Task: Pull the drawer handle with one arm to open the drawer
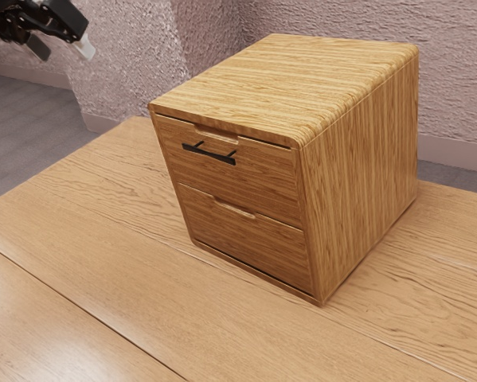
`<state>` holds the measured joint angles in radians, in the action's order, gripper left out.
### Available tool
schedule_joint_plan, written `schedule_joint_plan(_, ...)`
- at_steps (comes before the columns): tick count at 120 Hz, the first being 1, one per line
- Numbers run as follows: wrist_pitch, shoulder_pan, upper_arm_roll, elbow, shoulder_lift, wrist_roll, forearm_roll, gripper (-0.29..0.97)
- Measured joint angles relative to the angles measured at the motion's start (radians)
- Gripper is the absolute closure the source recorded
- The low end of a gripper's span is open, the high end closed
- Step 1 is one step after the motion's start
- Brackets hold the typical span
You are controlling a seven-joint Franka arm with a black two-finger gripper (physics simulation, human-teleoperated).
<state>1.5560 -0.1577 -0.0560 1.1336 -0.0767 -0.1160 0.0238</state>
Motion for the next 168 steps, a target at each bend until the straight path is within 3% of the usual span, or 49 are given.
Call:
schedule_joint_plan(11, 0.033, 0.05, 0.036, 0.007, 0.006, -0.194, -0.011, 0.02)
schedule_joint_plan(44, 0.016, 0.024, 0.153, 0.018, 0.07, -0.623, -0.042, 0.02)
schedule_joint_plan(65, 0.105, 0.042, 0.166, 0.249, -0.006, -0.807, -0.049, 0.02)
schedule_joint_plan(78, 0.153, 0.036, 0.168, 0.365, -0.085, -0.896, -0.079, 0.02)
schedule_joint_plan(91, 0.221, 0.094, 0.171, 0.486, -0.143, -0.972, -0.151, 0.02)
schedule_joint_plan(108, 0.28, 0.113, 0.189, 0.522, -0.131, -1.053, -0.201, 0.02)
schedule_joint_plan(168, 0.314, 0.115, 0.212, 0.575, -0.155, -1.226, -0.226, 0.02)
